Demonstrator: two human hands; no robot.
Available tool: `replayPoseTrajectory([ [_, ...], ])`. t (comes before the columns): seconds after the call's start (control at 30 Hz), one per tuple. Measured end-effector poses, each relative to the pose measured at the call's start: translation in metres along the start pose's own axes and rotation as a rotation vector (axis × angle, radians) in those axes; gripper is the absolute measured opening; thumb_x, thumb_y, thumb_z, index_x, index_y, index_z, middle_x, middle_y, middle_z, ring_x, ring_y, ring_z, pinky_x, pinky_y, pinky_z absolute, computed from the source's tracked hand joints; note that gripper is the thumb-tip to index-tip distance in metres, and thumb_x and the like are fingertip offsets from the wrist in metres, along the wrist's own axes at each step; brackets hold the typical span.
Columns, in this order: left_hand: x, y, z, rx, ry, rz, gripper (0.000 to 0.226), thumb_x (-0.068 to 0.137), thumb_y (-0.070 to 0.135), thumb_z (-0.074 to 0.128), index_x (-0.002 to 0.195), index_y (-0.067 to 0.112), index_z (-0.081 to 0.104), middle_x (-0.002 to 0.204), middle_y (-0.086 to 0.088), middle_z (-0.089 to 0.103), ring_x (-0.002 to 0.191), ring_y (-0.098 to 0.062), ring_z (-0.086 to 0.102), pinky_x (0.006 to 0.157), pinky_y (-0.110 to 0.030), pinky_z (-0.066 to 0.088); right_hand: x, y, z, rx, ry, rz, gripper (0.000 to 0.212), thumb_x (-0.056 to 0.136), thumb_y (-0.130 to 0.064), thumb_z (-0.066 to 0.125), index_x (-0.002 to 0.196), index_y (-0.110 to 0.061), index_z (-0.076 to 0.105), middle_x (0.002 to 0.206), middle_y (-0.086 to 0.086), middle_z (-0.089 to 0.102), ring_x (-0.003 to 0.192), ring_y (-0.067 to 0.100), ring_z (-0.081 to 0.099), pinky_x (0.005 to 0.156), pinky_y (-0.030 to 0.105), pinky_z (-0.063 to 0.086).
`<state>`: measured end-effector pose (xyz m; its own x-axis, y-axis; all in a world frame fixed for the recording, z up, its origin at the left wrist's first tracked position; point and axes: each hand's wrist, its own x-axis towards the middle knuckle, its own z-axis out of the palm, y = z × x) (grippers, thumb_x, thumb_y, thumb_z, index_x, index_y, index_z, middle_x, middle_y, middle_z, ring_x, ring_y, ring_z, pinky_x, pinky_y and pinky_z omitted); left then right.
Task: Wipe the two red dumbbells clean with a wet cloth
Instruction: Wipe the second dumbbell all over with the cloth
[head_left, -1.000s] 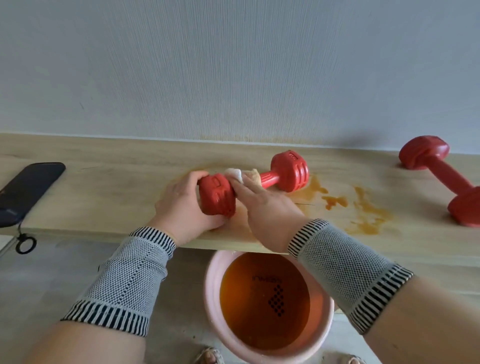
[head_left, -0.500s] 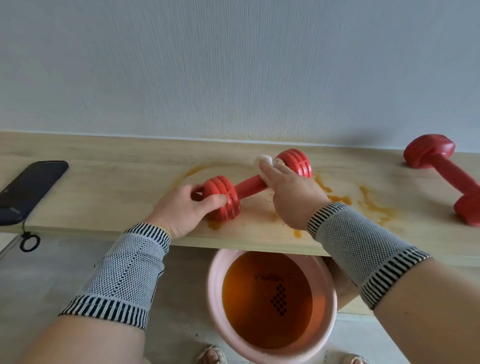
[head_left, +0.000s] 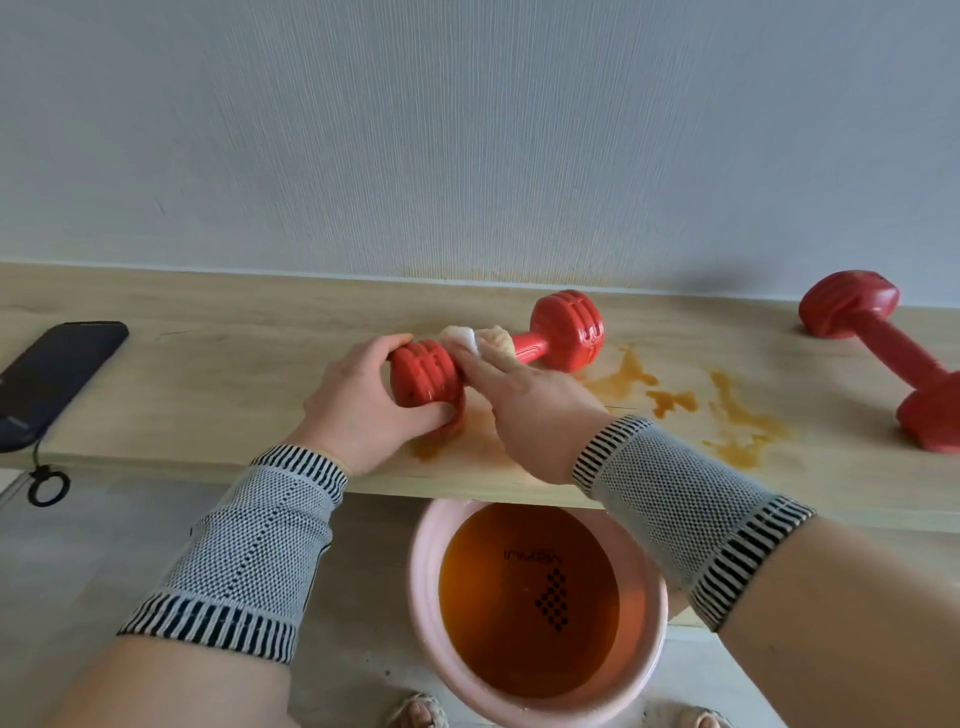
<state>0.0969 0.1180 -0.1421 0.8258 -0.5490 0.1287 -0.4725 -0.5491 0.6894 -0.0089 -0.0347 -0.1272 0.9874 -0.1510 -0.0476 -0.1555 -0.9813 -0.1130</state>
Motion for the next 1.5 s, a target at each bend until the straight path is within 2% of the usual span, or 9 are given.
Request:
replayPoseTrajectory([
  [0.17, 0.005, -0.008, 0.002, -0.071, 0.046, -0.026, 0.080, 0.065, 0.047, 0.085, 0.132, 0.025, 0.048, 0.133, 0.007, 0.055, 0.126, -0.015, 0.050, 0.109, -0.035, 0.036, -0.004, 0.011, -0.007, 0.051, 0.093, 0.324, 0.084, 0.088, 0.006, 0.038, 0.153, -0.028, -0.004, 0.163, 0.001, -0.001, 0.109, 0.036, 0.061, 0.066, 0.037, 0.047],
  [0.63, 0.013, -0.011, 0.003, -0.171, 0.058, -0.131, 0.069, 0.063, 0.058, 0.078, 0.118, 0.020, 0.063, 0.109, 0.007, 0.067, 0.104, -0.013, 0.062, 0.092, -0.029, 0.045, 0.002, -0.016, 0.005, 0.081, 0.082, 0.062, 0.083, 0.089, -0.001, 0.041, 0.155, -0.028, -0.001, 0.163, 0.001, 0.005, 0.118, 0.034, 0.057, 0.085, 0.043, 0.053],
  [0.8, 0.012, -0.007, 0.003, -0.161, 0.081, -0.162, 0.048, 0.073, 0.050, 0.078, 0.111, 0.023, 0.065, 0.095, 0.013, 0.065, 0.098, -0.013, 0.062, 0.086, -0.028, 0.044, -0.011, -0.017, 0.005, 0.408, 0.127, 0.104, 0.070, 0.090, -0.003, 0.044, 0.152, -0.029, 0.025, 0.153, 0.001, 0.039, 0.119, 0.024, 0.056, 0.095, 0.032, 0.047],
  [0.9, 0.011, -0.004, 0.002, -0.172, 0.079, -0.164, 0.053, 0.064, 0.057, 0.078, 0.104, 0.027, 0.064, 0.089, 0.018, 0.062, 0.094, -0.012, 0.061, 0.082, -0.026, 0.043, -0.014, -0.020, 0.006, 0.567, 0.109, 0.150, 0.066, 0.091, -0.002, 0.043, 0.150, -0.029, 0.033, 0.120, 0.005, 0.065, 0.080, 0.013, 0.065, 0.068, 0.015, 0.045],
  [1.03, 0.009, -0.003, 0.002, -0.178, 0.085, -0.157, 0.045, 0.073, 0.048, 0.079, 0.107, 0.022, 0.066, 0.100, 0.007, 0.065, 0.100, -0.015, 0.061, 0.087, -0.027, 0.043, -0.002, -0.015, 0.012, 0.682, 0.223, 0.278, 0.048, 0.095, -0.005, 0.039, 0.140, -0.020, 0.040, 0.091, 0.003, 0.061, 0.075, 0.020, 0.065, 0.068, 0.029, 0.051],
  [1.23, 0.007, -0.002, 0.001, -0.173, 0.073, -0.157, 0.046, 0.071, 0.048, 0.080, 0.106, 0.023, 0.066, 0.102, 0.006, 0.067, 0.100, -0.015, 0.062, 0.090, -0.031, 0.047, 0.012, 0.004, -0.009, 0.974, 0.300, 0.604, 0.050, 0.095, -0.005, 0.049, 0.143, 0.000, 0.036, 0.133, 0.010, 0.054, 0.117, 0.027, 0.056, 0.096, 0.029, 0.046],
  [1.33, 0.008, -0.001, 0.002, -0.172, 0.066, -0.149, 0.047, 0.070, 0.049, 0.079, 0.107, 0.024, 0.064, 0.106, 0.006, 0.068, 0.101, -0.015, 0.063, 0.091, -0.030, 0.047, 0.013, -0.002, -0.004, 1.129, 0.267, 0.646, 0.023, 0.096, -0.011, 0.049, 0.114, -0.001, 0.058, 0.113, 0.013, 0.061, 0.113, 0.031, 0.059, 0.097, 0.034, 0.048],
  [1.4, 0.008, -0.001, 0.002, -0.147, 0.059, -0.127, 0.051, 0.070, 0.049, 0.079, 0.111, 0.023, 0.063, 0.113, 0.005, 0.066, 0.107, -0.015, 0.061, 0.093, -0.029, 0.043, 0.012, -0.007, 0.001, 1.455, 0.255, 0.595, 0.017, 0.089, -0.010, 0.049, 0.077, -0.010, 0.061, 0.089, 0.016, 0.062, 0.094, 0.040, 0.065, 0.085, 0.048, 0.053],
  [1.5, 0.009, -0.005, 0.003, -0.101, 0.075, -0.085, 0.067, 0.066, 0.051, 0.080, 0.123, 0.023, 0.059, 0.126, 0.005, 0.063, 0.118, -0.016, 0.057, 0.102, -0.033, 0.042, 0.005, -0.007, 0.007, 1.837, 0.180, 0.648, 0.016, 0.085, 0.004, 0.049, 0.088, 0.006, 0.065, 0.080, 0.018, 0.060, 0.059, 0.027, 0.060, 0.055, 0.036, 0.050],
])
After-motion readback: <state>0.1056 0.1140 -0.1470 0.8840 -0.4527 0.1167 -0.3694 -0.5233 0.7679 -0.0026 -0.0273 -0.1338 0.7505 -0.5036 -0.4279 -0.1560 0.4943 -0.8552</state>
